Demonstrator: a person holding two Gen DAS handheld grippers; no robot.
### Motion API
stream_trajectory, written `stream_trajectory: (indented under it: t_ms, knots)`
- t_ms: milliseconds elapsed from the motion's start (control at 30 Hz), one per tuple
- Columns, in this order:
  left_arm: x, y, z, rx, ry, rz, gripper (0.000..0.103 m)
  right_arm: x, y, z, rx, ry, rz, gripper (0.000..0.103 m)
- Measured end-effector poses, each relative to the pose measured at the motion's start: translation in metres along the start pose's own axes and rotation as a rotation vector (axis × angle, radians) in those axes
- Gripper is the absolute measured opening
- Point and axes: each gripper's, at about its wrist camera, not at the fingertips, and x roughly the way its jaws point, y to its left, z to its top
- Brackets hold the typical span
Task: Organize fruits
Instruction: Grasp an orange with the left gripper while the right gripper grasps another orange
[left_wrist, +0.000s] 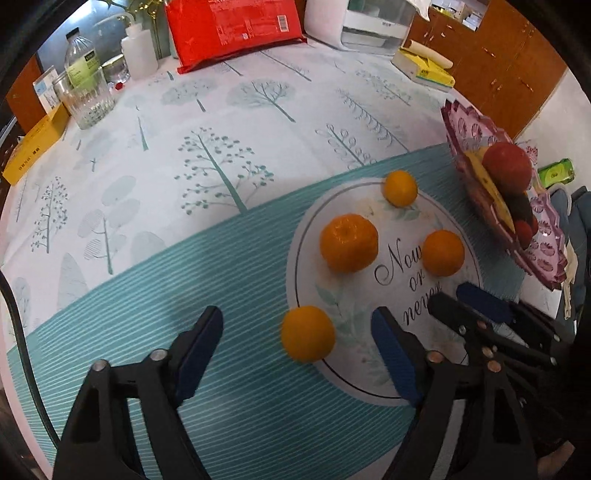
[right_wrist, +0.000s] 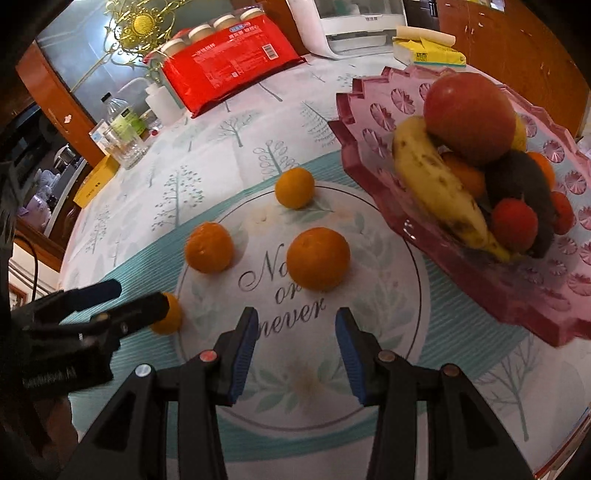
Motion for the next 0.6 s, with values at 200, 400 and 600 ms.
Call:
stream_trajectory:
  t_ms: [200, 400, 600]
  knots:
    - [0.011, -0.006, -0.005, 0.009, 0.018, 0.003, 0.063, 0.012, 0.004, 0.007, -0.024, -0.008, -0.019, 0.044]
    - [0.019, -0.005, -0.006, -0.007, 0.032, -0.004, 0.041, 0.019, 0.01, 0.012, -0.06, -0.046, -0.082, 0.044]
    - [0.018, -0.006, -0.006, 0.007, 0.017, 0.007, 0.031, 0.025, 0.013, 0.019, -0.081, -0.054, -0.148, 0.044]
